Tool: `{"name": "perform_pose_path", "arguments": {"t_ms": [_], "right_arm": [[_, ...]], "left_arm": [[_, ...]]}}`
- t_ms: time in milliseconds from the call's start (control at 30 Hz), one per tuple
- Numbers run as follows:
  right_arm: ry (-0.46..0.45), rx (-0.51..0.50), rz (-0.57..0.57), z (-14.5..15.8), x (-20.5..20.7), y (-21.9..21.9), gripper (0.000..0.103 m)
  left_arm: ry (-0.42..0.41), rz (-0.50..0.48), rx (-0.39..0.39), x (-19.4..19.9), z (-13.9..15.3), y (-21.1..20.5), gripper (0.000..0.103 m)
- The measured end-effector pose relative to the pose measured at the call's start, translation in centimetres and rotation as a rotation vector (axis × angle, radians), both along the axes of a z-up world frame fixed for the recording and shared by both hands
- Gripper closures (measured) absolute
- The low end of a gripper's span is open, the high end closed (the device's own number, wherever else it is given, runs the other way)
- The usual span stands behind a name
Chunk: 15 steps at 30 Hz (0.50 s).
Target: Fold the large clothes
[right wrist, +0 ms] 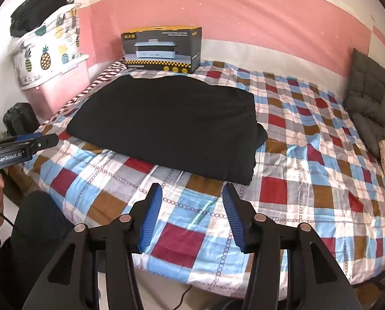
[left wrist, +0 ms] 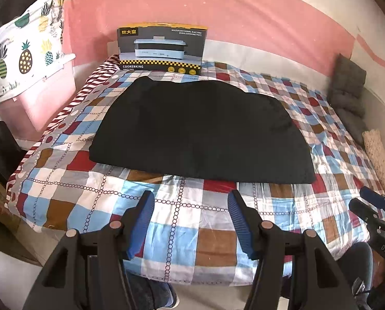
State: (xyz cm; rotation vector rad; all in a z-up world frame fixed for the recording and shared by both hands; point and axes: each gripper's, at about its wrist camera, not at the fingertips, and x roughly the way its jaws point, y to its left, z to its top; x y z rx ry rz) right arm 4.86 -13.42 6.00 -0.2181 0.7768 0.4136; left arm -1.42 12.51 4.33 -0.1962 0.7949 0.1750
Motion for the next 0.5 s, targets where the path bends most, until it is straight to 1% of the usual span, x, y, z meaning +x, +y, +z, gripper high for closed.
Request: {"name": "perform_pose_path", "arguments": {"t_ms": [200, 500], "right_arm": [[0.010, 0.012, -0.003, -0.2, -0.9, -0.2, 0.053], [0.018, 0.011, 0.005, -0.4, -1.5, 0.0, 0.053]], "left_arm": [[0.012, 0.016, 0.012, -0.8, -0.2, -0.2, 0.041], [0.024, 0.028, 0.017, -1.0, -0.5, 0.0, 0.041]]}}
